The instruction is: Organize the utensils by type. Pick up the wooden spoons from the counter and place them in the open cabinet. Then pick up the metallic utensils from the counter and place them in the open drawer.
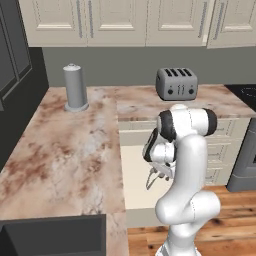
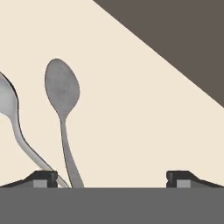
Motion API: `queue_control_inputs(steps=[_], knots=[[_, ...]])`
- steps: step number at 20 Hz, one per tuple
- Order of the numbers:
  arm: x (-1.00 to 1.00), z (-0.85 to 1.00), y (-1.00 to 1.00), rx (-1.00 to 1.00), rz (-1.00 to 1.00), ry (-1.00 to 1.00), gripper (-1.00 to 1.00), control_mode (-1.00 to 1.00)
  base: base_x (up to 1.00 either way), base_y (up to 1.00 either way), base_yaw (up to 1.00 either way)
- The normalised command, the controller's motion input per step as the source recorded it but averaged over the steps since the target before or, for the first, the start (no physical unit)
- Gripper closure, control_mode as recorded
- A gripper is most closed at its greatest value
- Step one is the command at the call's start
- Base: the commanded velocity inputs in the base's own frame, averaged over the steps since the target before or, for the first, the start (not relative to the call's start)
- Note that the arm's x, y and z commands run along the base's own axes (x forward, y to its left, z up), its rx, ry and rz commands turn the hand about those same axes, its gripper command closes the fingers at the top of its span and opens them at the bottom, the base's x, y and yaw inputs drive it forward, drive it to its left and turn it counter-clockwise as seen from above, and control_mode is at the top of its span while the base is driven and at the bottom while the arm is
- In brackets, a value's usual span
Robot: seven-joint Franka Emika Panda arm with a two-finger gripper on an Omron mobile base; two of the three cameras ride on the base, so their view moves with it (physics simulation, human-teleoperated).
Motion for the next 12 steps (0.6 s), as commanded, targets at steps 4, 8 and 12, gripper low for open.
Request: queue_control_inputs(steps=[4, 8, 12], knots=[[-0.23, 0.63, 0.00, 0.00, 0.00, 0.06, -1.00, -1.00, 0.00, 0.00, 0.00], [-0.48, 0.61, -0.02, 0.00, 0.02, 0.00, -1.00, -1.00, 0.00, 0.00, 0.00], [-0.68, 0.50, -0.10, 0.00, 0.16, 0.00, -1.00, -1.00, 0.00, 0.00, 0.00]])
